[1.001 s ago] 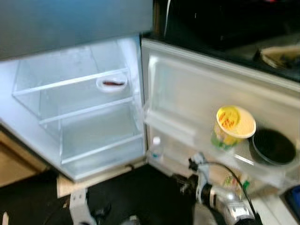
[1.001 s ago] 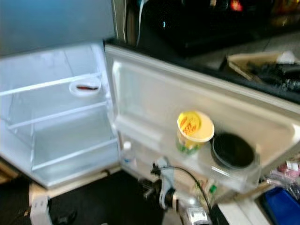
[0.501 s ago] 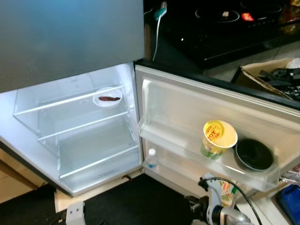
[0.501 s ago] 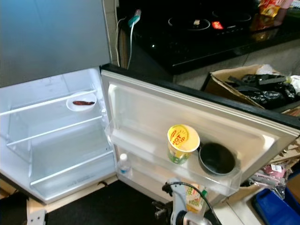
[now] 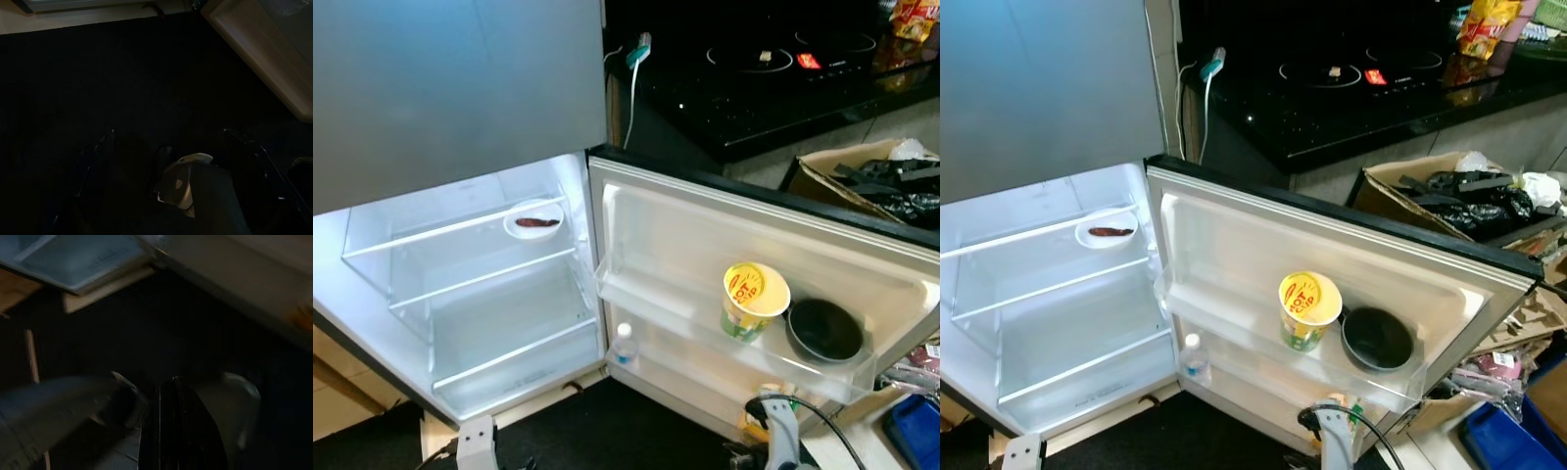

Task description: Restocking fridge

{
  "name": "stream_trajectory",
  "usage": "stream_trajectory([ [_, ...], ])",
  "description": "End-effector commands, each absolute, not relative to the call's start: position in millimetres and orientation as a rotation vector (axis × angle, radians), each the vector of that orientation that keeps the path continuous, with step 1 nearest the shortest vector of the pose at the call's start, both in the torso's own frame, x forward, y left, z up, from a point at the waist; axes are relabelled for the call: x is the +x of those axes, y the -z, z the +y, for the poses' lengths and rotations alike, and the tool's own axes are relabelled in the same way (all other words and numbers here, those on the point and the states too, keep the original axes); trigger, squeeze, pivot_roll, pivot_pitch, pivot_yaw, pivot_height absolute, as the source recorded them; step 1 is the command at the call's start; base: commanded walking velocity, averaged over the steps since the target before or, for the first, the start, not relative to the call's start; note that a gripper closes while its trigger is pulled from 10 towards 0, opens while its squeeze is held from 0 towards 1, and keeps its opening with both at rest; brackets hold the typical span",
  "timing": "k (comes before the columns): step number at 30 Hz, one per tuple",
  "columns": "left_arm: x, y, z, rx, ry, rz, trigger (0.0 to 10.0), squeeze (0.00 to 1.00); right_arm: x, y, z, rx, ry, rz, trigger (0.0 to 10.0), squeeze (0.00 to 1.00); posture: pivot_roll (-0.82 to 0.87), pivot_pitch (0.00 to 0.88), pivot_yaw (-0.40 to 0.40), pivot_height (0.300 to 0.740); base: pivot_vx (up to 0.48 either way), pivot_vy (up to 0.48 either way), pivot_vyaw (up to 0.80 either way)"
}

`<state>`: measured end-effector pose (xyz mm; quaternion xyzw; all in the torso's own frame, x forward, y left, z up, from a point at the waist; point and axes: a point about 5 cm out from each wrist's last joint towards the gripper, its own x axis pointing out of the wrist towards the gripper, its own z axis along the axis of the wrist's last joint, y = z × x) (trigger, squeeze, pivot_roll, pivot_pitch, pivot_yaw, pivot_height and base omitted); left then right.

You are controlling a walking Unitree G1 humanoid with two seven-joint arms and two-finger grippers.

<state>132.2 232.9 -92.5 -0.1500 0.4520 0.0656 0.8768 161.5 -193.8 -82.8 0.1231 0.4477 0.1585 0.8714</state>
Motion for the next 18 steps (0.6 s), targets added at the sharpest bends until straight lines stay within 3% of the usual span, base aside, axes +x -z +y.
stream_trajectory([
  [1, 129.7, 95.7, 224.3, -0.317, -0.121, 0.968, 10.0, 0.00, 151.3, 87.4, -207.0, 0.247, -0.222, 0.982, 10.0, 0.00, -0.05, 0.000, -0.025, 0.740, 0.000, 0.000, 0.00],
  [7, 131.9, 96.4, 219.6, -0.309, -0.119, 0.980, 10.0, 0.00, 122.5, 96.8, -238.3, 0.074, 0.023, 1.136, 10.0, 0.00, -0.05, 0.000, -0.029, 0.740, 0.000, 0.000, 0.00],
  [18, 136.4, 95.9, 218.8, -0.304, -0.161, 0.974, 10.0, 0.00, 120.4, 96.4, -247.2, -0.047, 0.033, 1.195, 10.0, 0.00, -0.07, 0.000, -0.029, 0.740, 0.000, 0.000, 0.00],
])
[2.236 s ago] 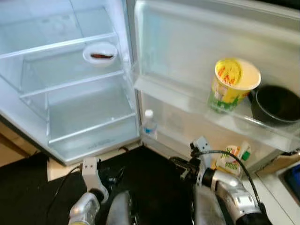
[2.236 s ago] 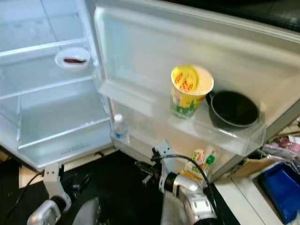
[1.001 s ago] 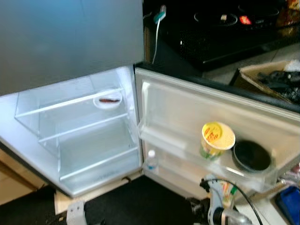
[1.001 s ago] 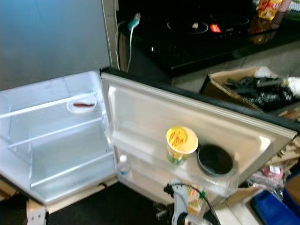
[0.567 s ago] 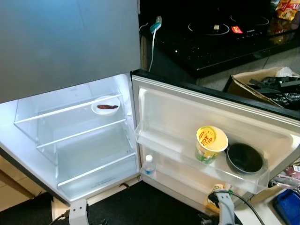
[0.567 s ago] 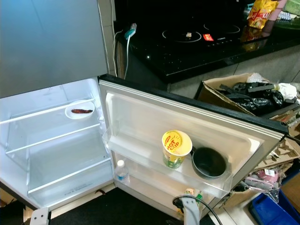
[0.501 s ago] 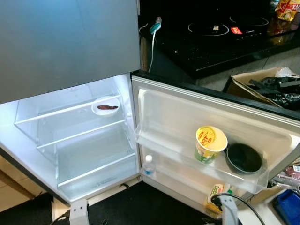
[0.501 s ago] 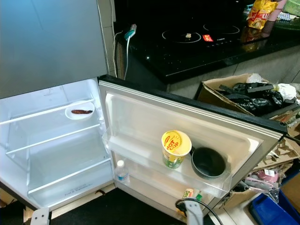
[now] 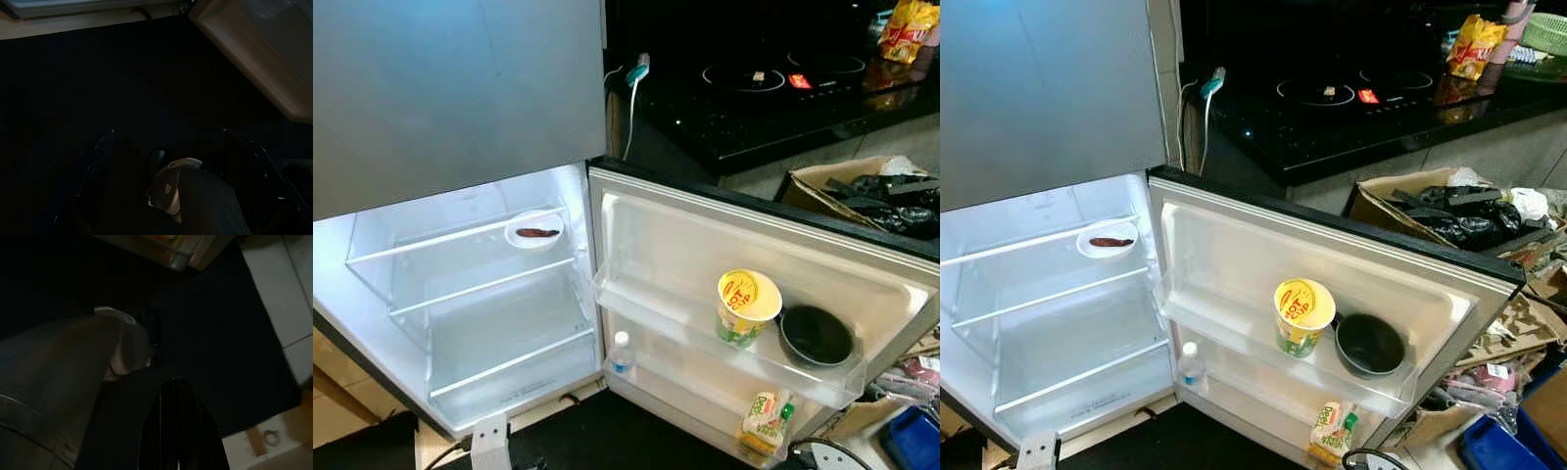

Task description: Restocking fridge

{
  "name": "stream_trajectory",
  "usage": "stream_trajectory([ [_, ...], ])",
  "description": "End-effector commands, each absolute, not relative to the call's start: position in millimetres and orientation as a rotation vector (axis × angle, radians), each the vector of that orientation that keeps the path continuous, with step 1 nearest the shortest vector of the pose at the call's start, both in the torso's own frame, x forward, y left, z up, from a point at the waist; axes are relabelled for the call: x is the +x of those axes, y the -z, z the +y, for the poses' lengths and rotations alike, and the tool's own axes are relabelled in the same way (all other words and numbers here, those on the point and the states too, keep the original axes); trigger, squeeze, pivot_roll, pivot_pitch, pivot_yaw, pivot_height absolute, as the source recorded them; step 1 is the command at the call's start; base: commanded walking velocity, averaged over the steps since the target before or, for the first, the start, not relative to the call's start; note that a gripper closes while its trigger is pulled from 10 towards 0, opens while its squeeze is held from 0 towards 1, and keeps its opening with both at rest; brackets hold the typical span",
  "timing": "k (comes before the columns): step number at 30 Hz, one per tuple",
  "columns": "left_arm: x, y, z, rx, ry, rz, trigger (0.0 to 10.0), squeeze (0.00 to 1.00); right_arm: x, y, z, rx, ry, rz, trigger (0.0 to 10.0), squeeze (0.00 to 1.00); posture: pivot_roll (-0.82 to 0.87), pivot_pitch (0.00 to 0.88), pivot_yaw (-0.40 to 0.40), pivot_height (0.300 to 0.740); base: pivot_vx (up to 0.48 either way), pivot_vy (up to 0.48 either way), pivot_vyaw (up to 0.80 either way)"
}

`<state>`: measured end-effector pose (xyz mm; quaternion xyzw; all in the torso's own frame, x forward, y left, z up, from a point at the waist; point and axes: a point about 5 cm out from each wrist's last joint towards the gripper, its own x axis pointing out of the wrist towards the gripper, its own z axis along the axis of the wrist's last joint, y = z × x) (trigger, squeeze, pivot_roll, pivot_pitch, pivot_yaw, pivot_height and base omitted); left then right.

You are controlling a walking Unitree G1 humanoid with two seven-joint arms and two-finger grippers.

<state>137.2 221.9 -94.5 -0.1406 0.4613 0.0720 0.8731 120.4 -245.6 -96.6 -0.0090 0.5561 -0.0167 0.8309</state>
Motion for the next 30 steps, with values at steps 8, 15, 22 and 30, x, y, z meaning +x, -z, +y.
stream_trajectory([
  [8, 137.3, 92.9, 229.5, -0.299, -0.192, 0.949, 10.0, 0.00, 110.5, 96.3, -260.5, -0.169, 0.049, 1.279, 10.0, 0.00, -0.03, 0.034, -0.045, 0.740, 0.000, 0.000, 0.00],
  [15, 134.2, 91.3, 239.9, -0.329, -0.243, 0.931, 10.0, 0.00, 105.1, 97.9, -260.5, -0.174, 0.059, 1.296, 10.0, 0.00, -0.04, 0.047, -0.051, 0.740, 0.000, 0.000, 0.00],
  [22, 138.5, 89.4, 239.6, -0.333, -0.235, 0.907, 10.0, 0.00, 123.6, 96.7, -245.5, -0.178, 0.003, 1.232, 10.0, 0.00, -0.09, 0.093, -0.015, 0.740, 0.000, 0.000, 0.00],
  [30, 137.2, 90.5, 237.2, -0.313, -0.217, 0.921, 10.0, 0.00, 84.4, 108.5, -238.8, -0.153, 0.001, 1.316, 10.0, 0.00, -0.08, 0.109, 0.001, 0.740, 0.000, 0.000, 0.00],
])
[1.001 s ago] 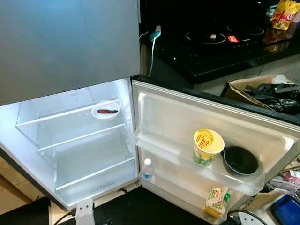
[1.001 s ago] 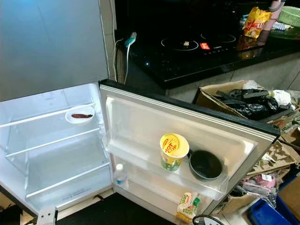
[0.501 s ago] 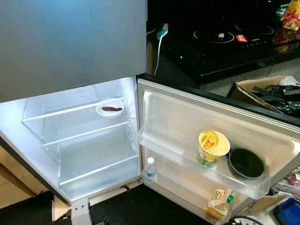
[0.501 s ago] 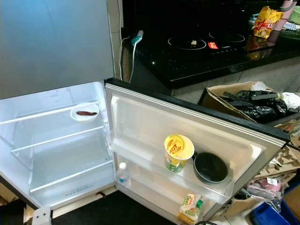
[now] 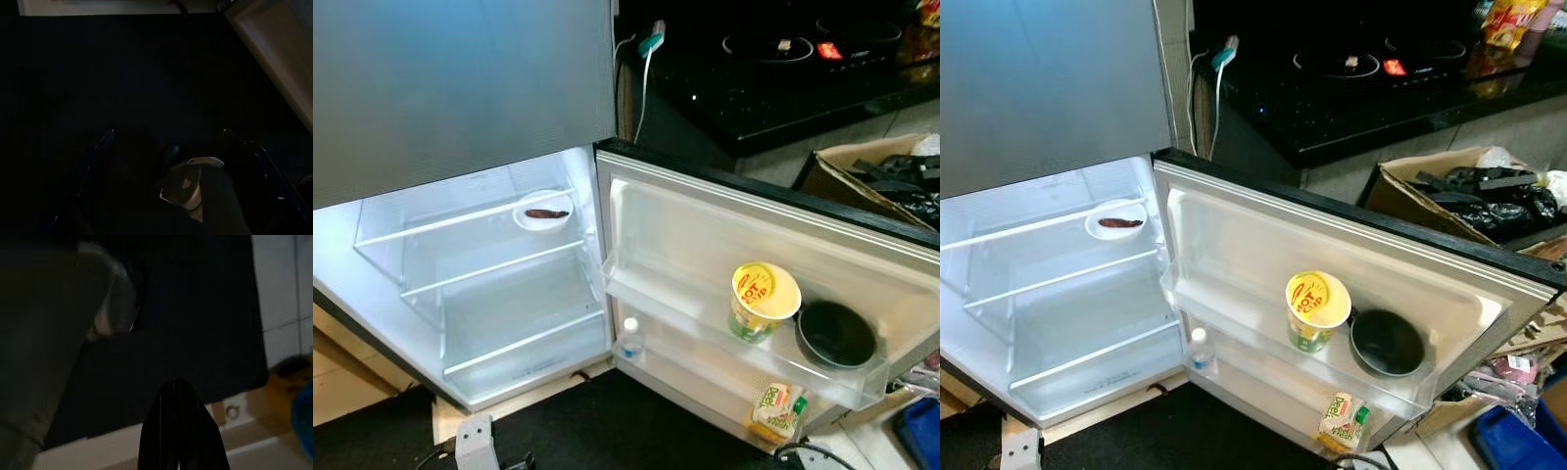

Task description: Restocking fridge

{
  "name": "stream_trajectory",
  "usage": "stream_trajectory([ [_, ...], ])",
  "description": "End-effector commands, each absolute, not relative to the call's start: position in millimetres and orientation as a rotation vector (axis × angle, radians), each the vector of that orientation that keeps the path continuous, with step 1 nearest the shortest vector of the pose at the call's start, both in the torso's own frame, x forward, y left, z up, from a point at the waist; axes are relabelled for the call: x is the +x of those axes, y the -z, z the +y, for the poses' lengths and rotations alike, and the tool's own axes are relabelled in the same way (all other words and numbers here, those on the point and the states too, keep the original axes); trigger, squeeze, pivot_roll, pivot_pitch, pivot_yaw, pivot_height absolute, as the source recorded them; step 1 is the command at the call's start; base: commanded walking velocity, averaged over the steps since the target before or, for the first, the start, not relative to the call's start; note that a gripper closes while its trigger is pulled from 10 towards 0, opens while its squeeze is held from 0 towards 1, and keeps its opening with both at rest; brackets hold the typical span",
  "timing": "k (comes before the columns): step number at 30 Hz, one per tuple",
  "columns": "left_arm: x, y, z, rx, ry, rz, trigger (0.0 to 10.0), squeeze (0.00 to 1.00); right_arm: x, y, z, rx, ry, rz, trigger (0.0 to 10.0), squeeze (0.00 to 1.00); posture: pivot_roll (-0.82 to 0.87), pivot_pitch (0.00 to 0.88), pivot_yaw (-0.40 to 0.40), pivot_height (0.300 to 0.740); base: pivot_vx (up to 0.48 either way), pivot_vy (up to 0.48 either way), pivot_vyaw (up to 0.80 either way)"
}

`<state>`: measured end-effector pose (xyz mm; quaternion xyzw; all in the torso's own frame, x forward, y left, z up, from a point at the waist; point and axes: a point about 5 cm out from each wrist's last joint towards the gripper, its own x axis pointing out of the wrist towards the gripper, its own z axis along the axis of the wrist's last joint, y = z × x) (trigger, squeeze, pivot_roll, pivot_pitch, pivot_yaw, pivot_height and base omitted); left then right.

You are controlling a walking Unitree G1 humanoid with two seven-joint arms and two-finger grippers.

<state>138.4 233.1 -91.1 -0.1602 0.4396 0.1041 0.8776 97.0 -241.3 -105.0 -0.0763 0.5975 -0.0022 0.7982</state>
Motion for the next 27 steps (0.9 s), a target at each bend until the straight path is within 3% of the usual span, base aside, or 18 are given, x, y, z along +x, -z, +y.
stream_trajectory([
  [1, 139.0, 89.9, 237.1, -0.280, -0.206, 0.921, 10.0, 0.00, 79.5, 109.6, -238.5, -0.153, 0.001, 1.325, 10.0, 0.00, -0.08, 0.115, 0.005, 0.740, 0.000, 0.000, 0.00],
  [7, 147.1, 87.1, 237.2, -0.169, -0.174, 0.923, 10.0, 0.00, 67.2, 110.3, -245.0, -0.153, 0.039, 1.355, 10.0, 0.00, -0.08, 0.137, -0.021, 0.740, 0.000, 0.000, 0.00],
  [11, 148.0, 87.8, 232.2, -0.179, -0.171, 0.913, 10.0, 0.00, 64.0, 108.8, -252.2, -0.191, 0.010, 1.379, 10.0, 0.00, -0.07, 0.148, -0.036, 0.740, 0.000, 0.000, -0.77],
  [21, 123.1, 98.9, 220.7, -0.163, -0.133, 0.988, 10.0, 0.00, 98.4, 100.1, -257.7, -0.231, -0.010, 1.295, 10.0, 0.00, -0.08, 0.134, -0.076, 0.740, 0.000, 0.000, -0.77],
  [27, 121.4, 100.4, 215.1, -0.161, -0.114, 0.993, 10.0, 0.00, 103.2, 99.7, -254.8, -0.238, -0.024, 1.284, 10.0, 0.00, -0.08, 0.115, -0.068, 0.740, 0.000, 0.000, -0.77],
])
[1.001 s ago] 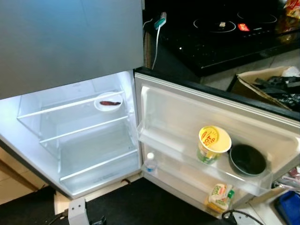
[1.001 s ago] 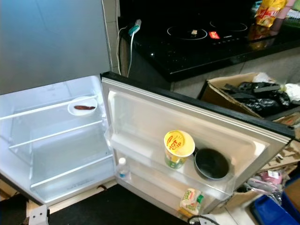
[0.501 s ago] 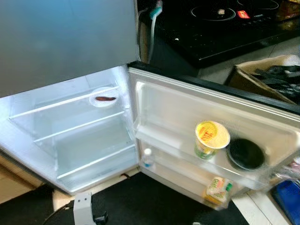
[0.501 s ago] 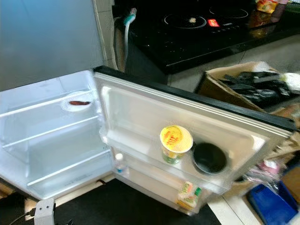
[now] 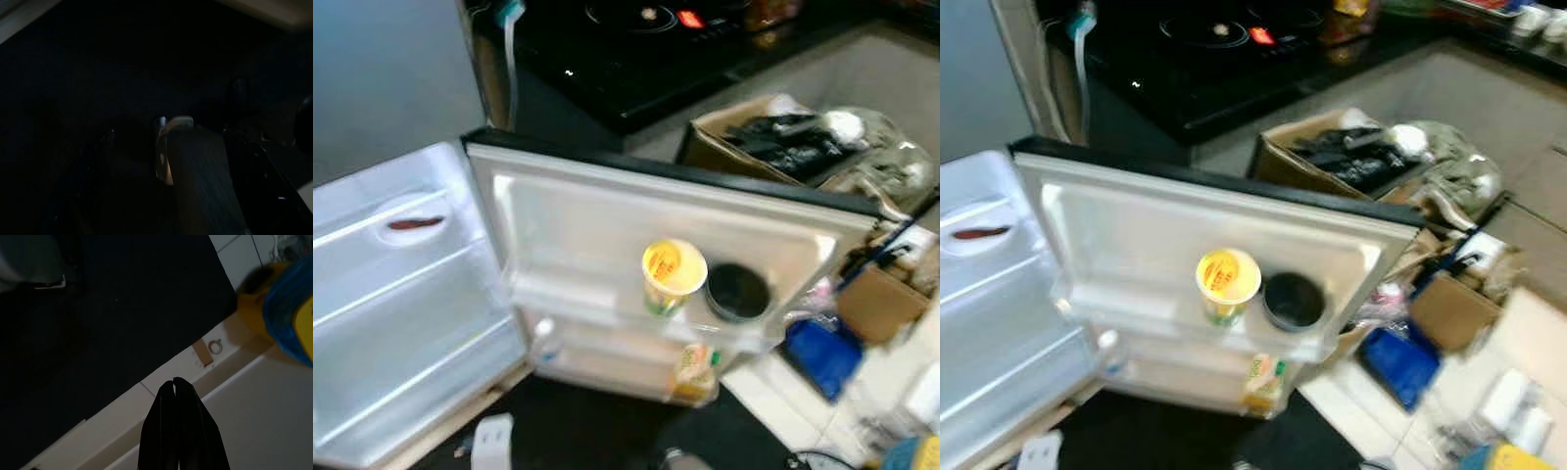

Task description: Restocking fridge

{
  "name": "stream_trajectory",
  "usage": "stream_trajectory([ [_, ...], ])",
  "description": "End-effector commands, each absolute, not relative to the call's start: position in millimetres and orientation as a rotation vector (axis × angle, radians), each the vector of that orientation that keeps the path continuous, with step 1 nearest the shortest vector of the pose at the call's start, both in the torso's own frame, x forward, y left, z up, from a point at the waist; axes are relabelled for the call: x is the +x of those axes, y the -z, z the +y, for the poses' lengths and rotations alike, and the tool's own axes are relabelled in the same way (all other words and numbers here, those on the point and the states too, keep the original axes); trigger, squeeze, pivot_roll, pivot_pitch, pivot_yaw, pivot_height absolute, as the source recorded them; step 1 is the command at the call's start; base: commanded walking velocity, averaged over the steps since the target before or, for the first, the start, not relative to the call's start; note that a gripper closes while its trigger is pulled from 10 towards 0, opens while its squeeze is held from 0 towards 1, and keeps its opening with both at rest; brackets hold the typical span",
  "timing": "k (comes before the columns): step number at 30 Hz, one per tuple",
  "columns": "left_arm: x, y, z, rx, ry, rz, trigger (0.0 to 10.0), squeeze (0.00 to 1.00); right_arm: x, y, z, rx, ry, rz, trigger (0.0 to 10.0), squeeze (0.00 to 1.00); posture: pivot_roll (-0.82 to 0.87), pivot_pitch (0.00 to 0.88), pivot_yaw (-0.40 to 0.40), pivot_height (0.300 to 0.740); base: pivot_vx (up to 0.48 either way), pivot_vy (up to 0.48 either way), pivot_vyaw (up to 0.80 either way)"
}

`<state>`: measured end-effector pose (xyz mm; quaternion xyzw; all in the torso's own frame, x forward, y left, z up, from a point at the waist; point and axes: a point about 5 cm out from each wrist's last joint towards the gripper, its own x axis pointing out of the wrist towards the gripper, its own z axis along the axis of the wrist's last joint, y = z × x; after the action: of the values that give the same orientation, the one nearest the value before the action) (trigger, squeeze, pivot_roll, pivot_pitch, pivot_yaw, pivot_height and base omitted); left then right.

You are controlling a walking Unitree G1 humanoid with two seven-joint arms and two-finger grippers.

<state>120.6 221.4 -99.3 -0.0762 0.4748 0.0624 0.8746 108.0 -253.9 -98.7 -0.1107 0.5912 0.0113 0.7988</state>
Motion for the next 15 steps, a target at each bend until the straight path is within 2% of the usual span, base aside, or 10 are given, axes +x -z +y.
stream_trajectory([
  [1, 121.6, 100.7, 213.7, -0.158, -0.107, 0.997, 10.0, 0.00, 103.3, 100.0, -254.0, -0.234, -0.021, 1.283, 10.0, 0.00, -0.08, 0.109, -0.065, 0.740, 0.000, 0.000, -0.77],
  [12, 137.8, 96.6, 208.1, -0.134, -0.055, 0.977, 10.0, 0.00, 96.6, 102.0, -253.5, -0.199, 0.020, 1.293, 10.0, 0.00, -0.08, 0.074, -0.035, 0.740, 0.000, 0.000, -0.77],
  [15, 146.3, 94.0, 204.6, -0.140, -0.021, 0.961, 10.0, 0.00, 97.2, 102.0, -253.2, -0.185, 0.042, 1.285, 10.0, 0.00, -0.09, 0.064, -0.029, 0.740, 0.000, 0.000, 0.00],
])
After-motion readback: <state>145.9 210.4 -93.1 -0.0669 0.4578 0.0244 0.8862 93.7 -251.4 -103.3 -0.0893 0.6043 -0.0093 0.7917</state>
